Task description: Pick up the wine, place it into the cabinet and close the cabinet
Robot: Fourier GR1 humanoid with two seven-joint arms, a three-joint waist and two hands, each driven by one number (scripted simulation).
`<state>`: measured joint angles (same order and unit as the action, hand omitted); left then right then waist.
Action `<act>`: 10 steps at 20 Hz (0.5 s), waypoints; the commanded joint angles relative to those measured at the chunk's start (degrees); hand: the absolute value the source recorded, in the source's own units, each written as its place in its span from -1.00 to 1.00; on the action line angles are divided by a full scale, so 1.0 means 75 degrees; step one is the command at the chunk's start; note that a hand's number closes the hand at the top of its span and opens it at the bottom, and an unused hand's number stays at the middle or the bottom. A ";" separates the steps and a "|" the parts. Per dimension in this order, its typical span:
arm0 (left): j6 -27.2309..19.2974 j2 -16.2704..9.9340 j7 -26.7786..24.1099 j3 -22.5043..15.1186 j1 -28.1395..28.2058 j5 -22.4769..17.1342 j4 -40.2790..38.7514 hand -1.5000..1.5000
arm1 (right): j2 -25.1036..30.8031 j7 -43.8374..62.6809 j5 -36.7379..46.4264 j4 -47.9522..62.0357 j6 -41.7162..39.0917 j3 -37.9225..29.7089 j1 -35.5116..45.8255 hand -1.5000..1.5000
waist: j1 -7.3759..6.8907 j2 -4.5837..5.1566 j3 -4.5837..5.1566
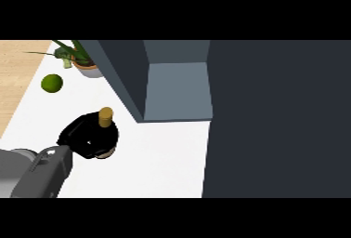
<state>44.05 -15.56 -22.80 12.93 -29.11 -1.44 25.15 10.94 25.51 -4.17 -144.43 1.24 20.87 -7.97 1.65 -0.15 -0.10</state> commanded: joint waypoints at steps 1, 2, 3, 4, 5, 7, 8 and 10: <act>0.0341 0.0186 -0.0770 -0.0182 0.0046 0.0151 0.0081 1.00 | 0.0222 0.0609 -0.0573 -0.1499 -0.0096 -0.0255 -0.0187 -1.00 | -0.0048 0.0033 0.0024; 0.0443 -0.0019 -0.0967 -0.0257 0.0366 0.0210 0.0367 1.00 | 0.0196 0.0782 -0.0406 -0.1780 0.0001 0.0014 -0.0403 -1.00 | -0.0071 0.0003 0.0024; 0.0275 0.0234 -0.0965 -0.0296 0.0208 0.0225 0.0259 1.00 | 0.0281 0.0385 -0.0668 -0.1677 -0.0198 -0.0272 -0.0514 -1.00 | -0.0013 0.0019 0.0020; 0.0349 0.0194 -0.0909 -0.0293 0.0253 0.0135 0.0495 1.00 | 0.0243 0.0979 -0.0520 -0.1781 0.0028 -0.0244 -0.0112 -1.00 | -0.0100 0.0003 0.0024; 0.0322 0.0263 -0.1205 -0.0409 0.0305 0.0233 0.0661 1.00 | 0.0176 0.0402 -0.0806 -0.1025 -0.0133 -0.0642 -0.0047 -1.00 | -0.0126 0.0024 0.0017; 0.0155 0.0554 -0.1125 -0.0507 0.0465 0.0175 0.0954 1.00 | 0.0098 0.0433 -0.0513 -0.1266 -0.0061 -0.0380 -0.0259 -1.00 | -0.0125 -0.0006 0.0015; -0.0411 0.0585 -0.1404 -0.0142 0.0804 -0.0085 0.0997 1.00 | 0.0045 0.0607 -0.0398 -0.1488 0.0036 -0.0108 -0.0321 -1.00 | -0.0135 -0.0030 0.0021; -0.1637 0.0722 -0.1460 0.0408 0.1150 -0.0442 0.1289 1.00 | 0.0136 0.0420 -0.0493 -0.1363 -0.0070 -0.0277 -0.0444 -1.00 | -0.0211 -0.0105 0.0005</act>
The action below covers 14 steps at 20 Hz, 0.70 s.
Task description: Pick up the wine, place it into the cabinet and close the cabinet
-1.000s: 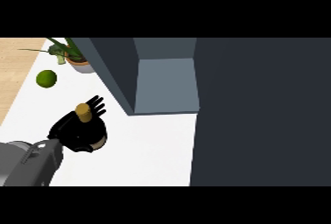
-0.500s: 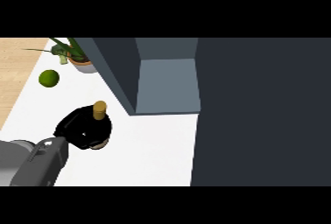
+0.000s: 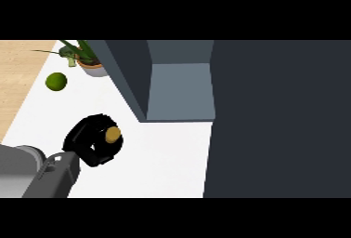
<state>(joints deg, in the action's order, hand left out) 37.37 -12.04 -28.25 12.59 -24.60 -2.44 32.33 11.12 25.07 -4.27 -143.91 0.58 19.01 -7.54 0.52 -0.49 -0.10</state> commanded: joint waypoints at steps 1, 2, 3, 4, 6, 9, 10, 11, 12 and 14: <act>-0.1006 0.0294 -0.1030 0.0670 0.0944 -0.0471 0.0468 1.00 | -0.0054 0.0321 -0.0215 -0.0984 0.0164 0.0034 -0.0354 -1.00 | -0.0210 -0.0072 0.0008; -0.1526 0.0530 -0.1265 0.0972 0.1083 -0.0686 0.0510 1.00 | -0.0009 0.0186 -0.0271 -0.0902 0.0103 -0.0102 -0.0326 -1.00 | -0.0229 -0.0073 0.0005; -0.1960 0.0608 -0.1410 0.1280 0.1168 -0.0908 0.0648 1.00 | -0.0039 0.0243 -0.0206 -0.0814 0.0153 -0.0056 -0.0267 -1.00 | -0.0306 -0.0090 0.0007; -0.1982 0.0827 -0.1679 0.1239 0.1434 -0.0924 0.0840 1.00 | 0.0007 0.0485 -0.0348 -0.1283 0.0185 -0.0058 -0.0352 -1.00 | -0.0208 -0.0097 0.0011; -0.1901 0.1197 -0.1975 0.1032 0.2000 -0.0951 0.1629 1.00 | -0.0032 0.0355 -0.0311 -0.1307 0.0197 -0.0020 -0.0526 -1.00 | -0.0212 -0.0083 -0.0004; -0.2190 0.1574 -0.1500 0.0416 0.2243 -0.1183 0.2711 1.00 | 0.0159 0.0939 -0.0734 -0.1615 0.0136 -0.0362 -0.0167 -1.00 | -0.0158 -0.0021 0.0002; -0.2127 0.1580 -0.1254 0.0341 0.2668 -0.1246 0.3437 1.00 | 0.0130 0.0755 -0.0721 -0.1383 0.0094 -0.0392 -0.0278 -1.00 | -0.0206 -0.0034 -0.0007; -0.2310 0.1586 -0.1168 0.0003 0.2719 -0.1368 0.3658 1.00 | 0.0073 0.0758 -0.0537 -0.1564 0.0133 -0.0177 -0.0286 -1.00 | -0.0156 -0.0044 -0.0004; -0.2626 0.1590 -0.1211 -0.0505 0.2957 -0.1560 0.3956 1.00 | 0.0112 0.0703 -0.0486 -0.1423 0.0055 -0.0155 -0.0284 -1.00 | -0.0127 -0.0029 -0.0001; -0.2950 0.1596 -0.0434 -0.0793 0.2874 -0.1896 0.4561 1.00 | 0.0106 0.0672 -0.0469 -0.1635 0.0087 0.0026 -0.0617 -1.00 | -0.0051 -0.0067 -0.0010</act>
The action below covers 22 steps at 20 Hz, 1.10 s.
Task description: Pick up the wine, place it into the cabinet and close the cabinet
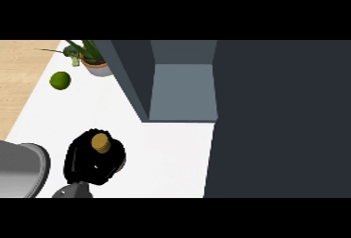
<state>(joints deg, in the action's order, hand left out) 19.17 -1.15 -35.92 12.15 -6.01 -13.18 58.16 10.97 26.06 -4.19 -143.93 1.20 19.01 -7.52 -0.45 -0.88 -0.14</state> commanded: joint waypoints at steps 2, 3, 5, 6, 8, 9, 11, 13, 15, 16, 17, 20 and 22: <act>-0.1205 0.0148 0.0843 -0.1495 0.0577 -0.0716 0.1823 1.00 | 0.0172 0.0372 -0.0651 -0.1349 -0.0115 -0.0295 -0.0407 -1.00 | 0.0067 0.0030 0.0000; -0.1593 0.0149 0.1234 -0.1654 0.0410 -0.0788 0.2262 1.00 | 0.0107 0.0496 -0.0628 -0.1286 -0.0002 -0.0343 -0.0274 -1.00 | 0.0060 0.0023 -0.0001; -0.2224 0.0151 0.1498 -0.2411 0.0728 -0.0914 0.3006 1.00 | 0.0005 0.0021 -0.0531 -0.1083 -0.0129 -0.0159 -0.0566 -1.00 | 0.0083 0.0021 -0.0003; -0.2470 0.0152 0.1677 -0.2543 0.0608 -0.0831 0.3199 1.00 | -0.0031 0.0552 -0.0249 -0.1474 0.0078 0.0134 -0.0373 -1.00 | 0.0101 0.0027 0.0012; -0.3352 0.0152 0.1747 -0.3399 0.0861 -0.0677 0.3869 1.00 | 0.0027 0.0266 -0.0440 -0.1183 -0.0116 0.0011 -0.0381 -1.00 | 0.0090 0.0034 0.0007; -0.3486 0.0153 0.2351 -0.3177 0.0478 -0.0760 0.4114 1.00 | 0.0045 0.0271 -0.0543 -0.1322 -0.0107 -0.0186 -0.0400 -1.00 | 0.0109 0.0057 0.0008; -0.4275 0.0153 0.2370 -0.3827 0.0236 -0.0786 0.4092 1.00 | 0.0021 0.0572 -0.0361 -0.1591 -0.0027 0.0107 -0.0554 -1.00 | 0.0186 0.0063 0.0016; -0.4581 0.0153 0.3046 -0.3718 0.0057 -0.0868 0.4545 1.00 | 0.0257 0.0343 -0.1136 -0.1316 -0.0375 -0.0773 -0.0397 -1.00 | 0.0123 0.0093 0.0010; -0.5658 0.0154 0.3348 -0.4366 -0.0435 -0.0843 0.4650 1.00 | 0.0214 0.0314 -0.0939 -0.1401 -0.0409 -0.0402 -0.0657 -1.00 | 0.0214 0.0084 0.0009; -0.5813 0.0154 0.3361 -0.4564 -0.0382 -0.0749 0.4542 1.00 | 0.0043 0.0459 -0.0659 -0.1624 -0.0183 -0.0186 -0.0594 -1.00 | 0.0218 0.0080 0.0014; -0.5592 0.0154 0.3754 -0.4262 -0.0600 -0.0968 0.4547 1.00 | 0.0156 0.0661 -0.0741 -0.1795 -0.0215 -0.0316 -0.0618 -1.00 | 0.0207 0.0086 0.0016; -0.6688 0.0154 0.4210 -0.4440 -0.1521 -0.0965 0.4380 1.00 | 0.0205 0.0640 -0.1093 -0.1655 -0.0359 -0.0552 -0.0459 -1.00 | 0.0258 0.0098 0.0012; -0.6891 0.0154 0.3704 -0.4632 -0.1660 -0.1077 0.3676 1.00 | -0.0018 0.0223 -0.0849 -0.1253 -0.0369 -0.0419 -0.0513 -1.00 | 0.0230 0.0113 0.0015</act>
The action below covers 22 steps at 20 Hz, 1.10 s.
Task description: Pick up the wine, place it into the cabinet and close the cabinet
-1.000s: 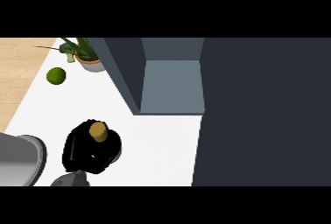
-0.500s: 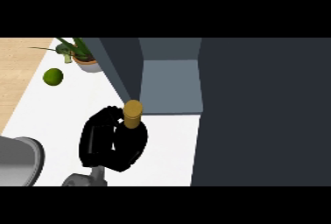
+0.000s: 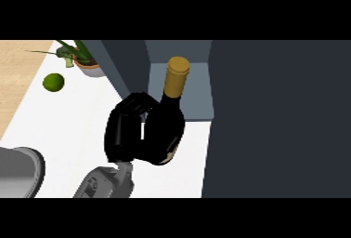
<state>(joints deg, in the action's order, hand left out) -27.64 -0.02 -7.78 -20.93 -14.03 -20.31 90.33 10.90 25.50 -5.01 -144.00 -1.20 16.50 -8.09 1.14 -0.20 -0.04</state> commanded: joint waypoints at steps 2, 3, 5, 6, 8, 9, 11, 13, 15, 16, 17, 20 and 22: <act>-0.0912 0.0002 -0.0085 -0.0147 -0.1352 -0.0437 -0.1394 1.00 | -0.0079 0.0581 -0.0477 -0.1149 0.0109 0.0005 -0.0022 -1.00 | 0.0038 0.0037 0.0008; -0.0593 0.0002 -0.0523 -0.0105 -0.1150 -0.0360 -0.1622 1.00 | 0.0015 0.0781 -0.0781 -0.1459 0.0046 -0.0113 -0.0185 -1.00 | 0.0041 0.0035 0.0008; -0.0875 0.0002 -0.0186 -0.0205 -0.1522 -0.0358 -0.1676 1.00 | -0.0268 0.0297 -0.0465 -0.0887 0.0108 -0.0082 -0.0099 -1.00 | -0.0012 0.0029 0.0004; -0.0468 0.0002 -0.0406 0.0184 -0.1389 -0.0344 -0.2018 1.00 | 0.0035 0.0977 -0.0826 -0.1701 0.0043 -0.0243 -0.0230 -1.00 | 0.0040 0.0029 0.0008; -0.1264 0.0002 -0.0801 -0.0578 -0.1453 -0.0708 -0.2191 1.00 | -0.0236 0.0721 -0.0330 -0.1281 0.0108 0.0309 -0.0166 -1.00 | 0.0025 0.0026 0.0010; -0.1257 0.0002 -0.0452 -0.0353 -0.1751 -0.0532 -0.2281 1.00 | 0.0162 0.0771 -0.1313 -0.1631 -0.0198 -0.0677 -0.0347 -1.00 | 0.0067 0.0027 0.0000; -0.1324 0.0002 -0.0831 -0.0630 -0.1715 -0.0856 -0.2697 1.00 | 0.0018 0.1011 -0.1268 -0.1580 -0.0078 -0.0578 0.0049 -1.00 | 0.0111 0.0043 0.0008; -0.0963 0.0002 -0.1079 -0.0300 -0.1568 -0.0803 -0.3098 1.00 | -0.0127 0.0525 -0.0958 -0.1486 -0.0170 -0.0327 -0.0543 -1.00 | 0.0071 0.0030 0.0004; -0.0825 0.0002 -0.1229 -0.0349 -0.1614 -0.0989 -0.3194 1.00 | -0.0126 0.0952 -0.1008 -0.1472 -0.0079 -0.0377 -0.0091 -1.00 | -0.0002 0.0031 0.0009; -0.1239 0.0003 -0.1593 -0.0660 -0.2113 -0.1568 -0.3719 1.00 | -0.0154 0.0532 -0.0892 -0.1364 -0.0259 -0.0182 -0.0443 -1.00 | 0.0157 0.0048 0.0009; -0.1083 0.0002 -0.1127 -0.0354 -0.1960 -0.1134 -0.3546 1.00 | -0.0020 0.0995 -0.1120 -0.1849 -0.0198 -0.0401 -0.0443 -1.00 | 0.0067 0.0021 0.0007; -0.1050 0.0002 -0.2124 -0.0556 -0.2296 -0.1867 -0.4535 1.00 | -0.0077 0.0723 -0.0785 -0.1772 -0.0314 0.0053 -0.0652 -1.00 | 0.0237 0.0048 0.0012; -0.0738 0.0003 -0.2875 -0.0915 -0.1850 -0.2449 -0.4742 1.00 | -0.0227 0.1076 -0.0578 -0.1410 -0.0029 -0.0051 0.0132 -1.00 | 0.0142 0.0066 0.0022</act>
<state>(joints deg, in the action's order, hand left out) -34.74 -0.01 -22.96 -25.66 -28.52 -33.29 59.44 9.14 27.31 -5.80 -144.03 -2.93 16.19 -7.18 2.13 0.17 0.06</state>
